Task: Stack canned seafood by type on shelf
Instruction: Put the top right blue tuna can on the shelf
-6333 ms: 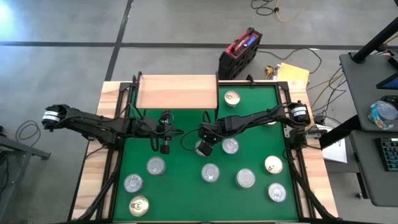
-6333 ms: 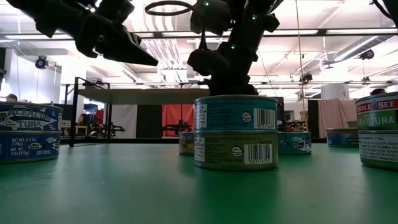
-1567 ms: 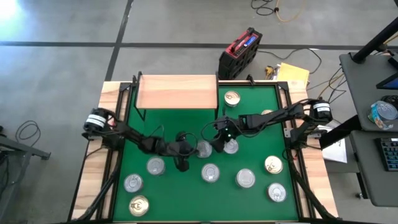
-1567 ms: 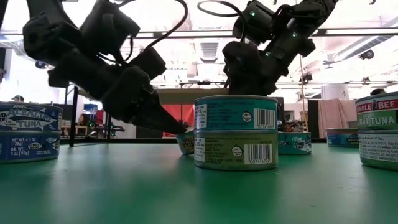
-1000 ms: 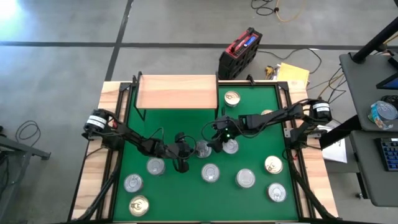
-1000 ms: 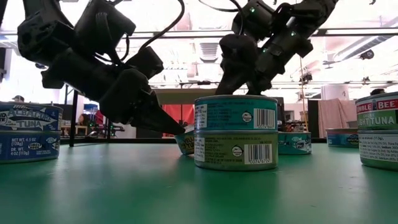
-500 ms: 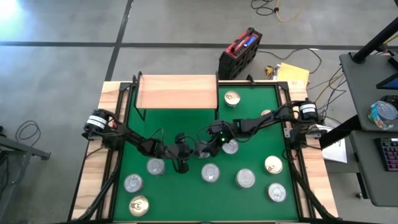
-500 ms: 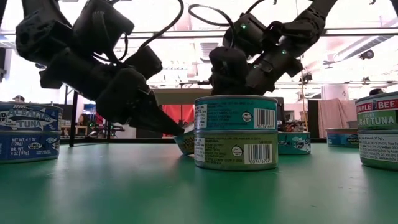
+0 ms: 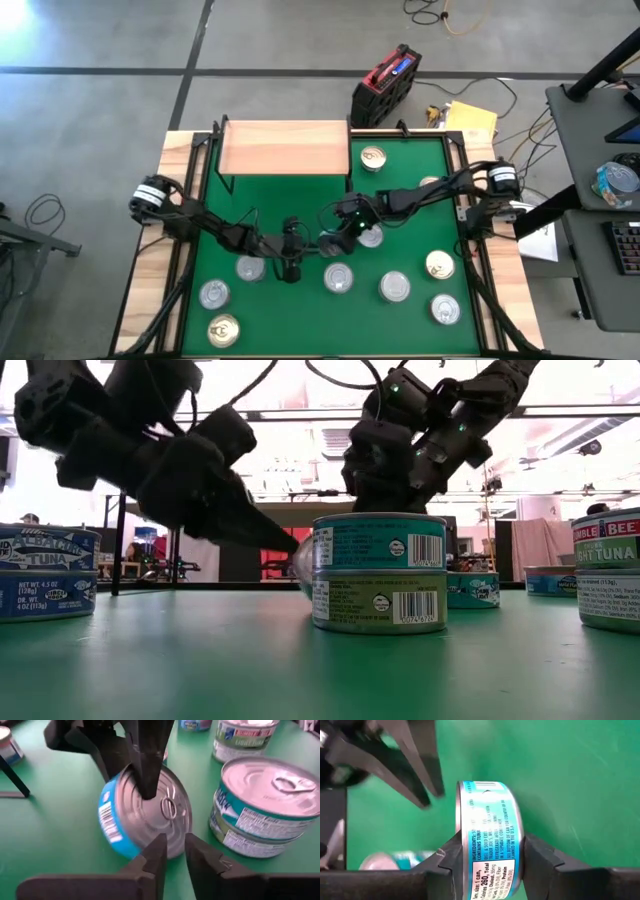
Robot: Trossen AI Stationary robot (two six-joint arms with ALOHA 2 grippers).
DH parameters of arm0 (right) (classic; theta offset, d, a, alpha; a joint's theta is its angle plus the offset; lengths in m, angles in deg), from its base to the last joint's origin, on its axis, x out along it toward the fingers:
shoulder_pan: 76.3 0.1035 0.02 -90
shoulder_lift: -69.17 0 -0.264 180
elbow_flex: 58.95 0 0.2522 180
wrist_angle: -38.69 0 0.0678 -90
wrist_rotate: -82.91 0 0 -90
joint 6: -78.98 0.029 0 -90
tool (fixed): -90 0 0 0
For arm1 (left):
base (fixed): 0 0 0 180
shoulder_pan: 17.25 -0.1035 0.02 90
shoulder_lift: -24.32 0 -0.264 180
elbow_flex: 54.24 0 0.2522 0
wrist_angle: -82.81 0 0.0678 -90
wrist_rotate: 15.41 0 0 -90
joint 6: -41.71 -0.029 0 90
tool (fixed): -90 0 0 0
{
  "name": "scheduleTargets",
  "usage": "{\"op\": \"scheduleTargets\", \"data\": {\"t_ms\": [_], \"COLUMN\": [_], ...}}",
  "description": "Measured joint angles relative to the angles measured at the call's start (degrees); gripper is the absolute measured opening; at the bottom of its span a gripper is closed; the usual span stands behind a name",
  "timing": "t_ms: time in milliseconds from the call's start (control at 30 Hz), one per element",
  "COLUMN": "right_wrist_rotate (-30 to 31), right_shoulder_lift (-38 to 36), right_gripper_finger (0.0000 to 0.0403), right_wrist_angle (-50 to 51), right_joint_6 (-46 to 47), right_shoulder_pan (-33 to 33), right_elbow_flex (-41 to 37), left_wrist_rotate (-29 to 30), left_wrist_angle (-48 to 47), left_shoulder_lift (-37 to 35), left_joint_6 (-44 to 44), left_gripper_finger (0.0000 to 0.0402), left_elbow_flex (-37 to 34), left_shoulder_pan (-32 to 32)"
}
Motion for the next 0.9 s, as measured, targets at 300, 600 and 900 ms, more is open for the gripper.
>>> {"op": "scheduleTargets", "data": {"t_ms": [300,600,900], "right_wrist_rotate": [13.1,6.2,-13.5], "right_shoulder_lift": [-12.0,-16.2,-9.4], "right_gripper_finger": [0.0132,0.0132,0.0132], "right_wrist_angle": [20.0,21.4,19.9], "right_joint_6": [-9.0,-8.2,-1.2], "right_shoulder_pan": [4.5,-3.9,-20.4], "right_elbow_flex": [8.4,16.5,25.2], "left_wrist_rotate": [0.0,4.7,13.2], "left_wrist_angle": [-5.5,-12.1,-18.9], "left_shoulder_lift": [-12.3,-22.3,-30.0], "left_joint_6": [-5.1,-10.5,-14.5], "left_gripper_finger": [0.0088,0.0084,0.0084], "left_elbow_flex": [-1.0,-0.9,-0.9], "left_shoulder_pan": [1.1,1.1,1.1]}}
